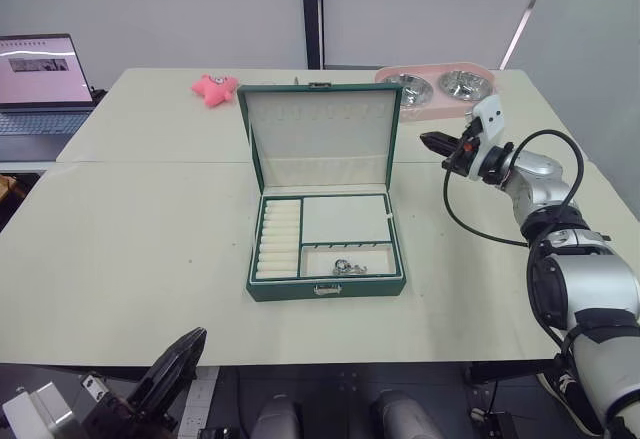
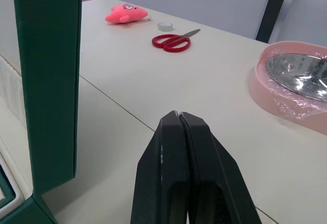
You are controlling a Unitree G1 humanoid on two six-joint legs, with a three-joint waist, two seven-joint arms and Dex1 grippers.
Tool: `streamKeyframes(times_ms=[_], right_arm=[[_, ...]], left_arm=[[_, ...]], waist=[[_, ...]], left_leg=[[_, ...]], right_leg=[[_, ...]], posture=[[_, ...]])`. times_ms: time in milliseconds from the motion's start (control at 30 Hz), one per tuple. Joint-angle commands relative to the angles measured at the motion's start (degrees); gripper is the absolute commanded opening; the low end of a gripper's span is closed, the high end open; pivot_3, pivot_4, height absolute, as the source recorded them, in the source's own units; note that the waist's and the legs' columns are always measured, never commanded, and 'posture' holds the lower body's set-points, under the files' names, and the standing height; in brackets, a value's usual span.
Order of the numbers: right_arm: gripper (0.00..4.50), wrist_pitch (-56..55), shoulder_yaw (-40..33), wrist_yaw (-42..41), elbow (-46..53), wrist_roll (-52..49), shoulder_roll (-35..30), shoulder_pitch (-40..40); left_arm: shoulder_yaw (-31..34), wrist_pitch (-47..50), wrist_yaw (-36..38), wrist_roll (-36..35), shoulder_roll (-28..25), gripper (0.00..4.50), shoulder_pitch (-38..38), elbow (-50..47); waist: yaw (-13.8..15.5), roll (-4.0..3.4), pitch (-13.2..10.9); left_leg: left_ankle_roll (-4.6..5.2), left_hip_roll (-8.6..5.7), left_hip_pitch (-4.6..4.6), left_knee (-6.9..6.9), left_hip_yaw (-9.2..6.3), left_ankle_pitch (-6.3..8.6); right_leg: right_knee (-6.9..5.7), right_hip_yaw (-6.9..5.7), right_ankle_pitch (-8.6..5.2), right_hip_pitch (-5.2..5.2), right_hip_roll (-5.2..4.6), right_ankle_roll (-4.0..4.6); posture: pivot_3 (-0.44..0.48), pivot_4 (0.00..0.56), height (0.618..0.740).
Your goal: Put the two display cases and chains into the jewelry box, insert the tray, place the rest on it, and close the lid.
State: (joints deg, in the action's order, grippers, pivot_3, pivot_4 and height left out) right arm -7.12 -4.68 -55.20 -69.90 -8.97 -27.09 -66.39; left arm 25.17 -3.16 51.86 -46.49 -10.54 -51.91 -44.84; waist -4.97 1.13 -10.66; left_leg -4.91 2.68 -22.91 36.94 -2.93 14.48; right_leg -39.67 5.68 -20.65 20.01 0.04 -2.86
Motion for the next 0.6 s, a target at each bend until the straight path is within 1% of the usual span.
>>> streamKeyframes(times_ms=[33, 233, 600], right_arm=[[0.03, -1.5, -1.5, 0.4, 0.2, 0.2, 0.1, -2.0], [0.03, -1.7, -2.1, 0.2, -0.2, 0.9, 1.2, -2.3], [0.03, -1.4, -2.6, -1.0, -0.7, 0.5, 3.6, -3.4]], left_arm=[[0.7, -1.8, -0.9, -0.5, -0.5, 0.00, -0.4, -1.6], [2.8, -2.5, -2.4, -2.4, -1.5, 0.00, -0.7, -2.1], [2.7, -2.8, -3.8, -2.4, -1.9, 0.00, -1.3, -3.0]], waist=[[0.0, -0.01, 0.0], [0.0, -0.02, 0.0], [0.0, -0.03, 0.0]], left_leg=[[0.00, 0.00, 0.00, 0.00, 0.00, 0.00], [0.00, 0.01, 0.00, 0.00, 0.00, 0.00], [0.00, 0.01, 0.00, 0.01, 0.00, 0.00]], right_leg=[[-0.01, 0.00, 0.00, 0.00, 0.00, 0.00], [-0.04, 0.00, 0.00, 0.01, 0.00, 0.00], [-0.09, 0.00, 0.00, 0.04, 0.00, 0.00]], posture=[[0.000, 0.150, 0.740], [0.000, 0.150, 0.740], [0.000, 0.150, 0.740]])
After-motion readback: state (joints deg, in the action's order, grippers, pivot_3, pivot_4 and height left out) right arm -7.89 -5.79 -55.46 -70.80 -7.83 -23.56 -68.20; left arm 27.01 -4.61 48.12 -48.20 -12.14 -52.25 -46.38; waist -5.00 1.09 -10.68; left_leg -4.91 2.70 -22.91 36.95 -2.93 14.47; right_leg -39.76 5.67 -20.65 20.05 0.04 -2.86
